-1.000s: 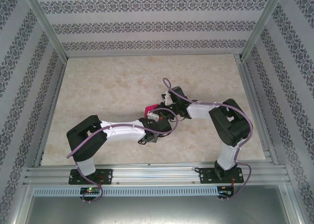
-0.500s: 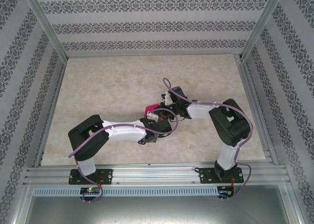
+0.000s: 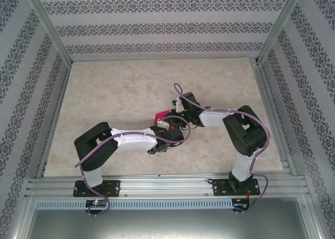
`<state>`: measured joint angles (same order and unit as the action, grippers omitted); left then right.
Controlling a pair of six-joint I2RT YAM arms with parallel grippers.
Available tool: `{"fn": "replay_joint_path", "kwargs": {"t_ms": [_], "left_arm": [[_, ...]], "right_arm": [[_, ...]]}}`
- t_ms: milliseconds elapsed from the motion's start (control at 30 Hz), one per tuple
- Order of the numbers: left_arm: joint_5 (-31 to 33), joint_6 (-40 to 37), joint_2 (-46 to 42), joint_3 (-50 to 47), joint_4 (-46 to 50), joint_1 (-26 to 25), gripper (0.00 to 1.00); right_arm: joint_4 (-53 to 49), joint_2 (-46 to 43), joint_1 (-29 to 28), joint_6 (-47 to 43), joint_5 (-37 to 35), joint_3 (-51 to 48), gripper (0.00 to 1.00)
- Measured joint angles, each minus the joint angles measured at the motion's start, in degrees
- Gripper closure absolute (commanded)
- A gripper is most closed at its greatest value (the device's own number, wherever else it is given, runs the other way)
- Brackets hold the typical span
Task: Fold a paper plane with a square sheet of paper (pick it up from the middle)
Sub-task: Fourth fold the wing at the center of the table.
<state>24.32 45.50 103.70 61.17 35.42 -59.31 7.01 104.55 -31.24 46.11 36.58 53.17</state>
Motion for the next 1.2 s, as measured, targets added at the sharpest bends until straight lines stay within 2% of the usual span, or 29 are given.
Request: {"fn": "replay_joint_path", "kwargs": {"t_ms": [333,567,667,933,1200], "left_arm": [[0.0,0.0,0.2,0.0,0.0,0.0,0.87],[-0.7,-0.2,0.2,-0.1,-0.3,0.1,0.91],[-2.8,-0.7,-1.0,-2.1,-3.1,0.5,0.92],[-14.6,-5.1,-9.9,-9.7,-12.5,5.7,0.92],[-30.2,-6.8,-14.2,-17.9,-24.3,14.5,0.91]], "right_arm": [[0.0,0.0,0.0,0.2,0.0,0.0,0.83],[-0.5,-0.5,0.4,0.1,-0.2,-0.2,0.71],[-1.6,-3.5,1.0,0.0,-0.7,-1.6,0.65],[-5.1,-15.0,3.3,-1.6,-3.1,-5.0,0.61],[-4.7,-19.2,3.1,-1.0,-4.4,-10.0,0.67]]}}
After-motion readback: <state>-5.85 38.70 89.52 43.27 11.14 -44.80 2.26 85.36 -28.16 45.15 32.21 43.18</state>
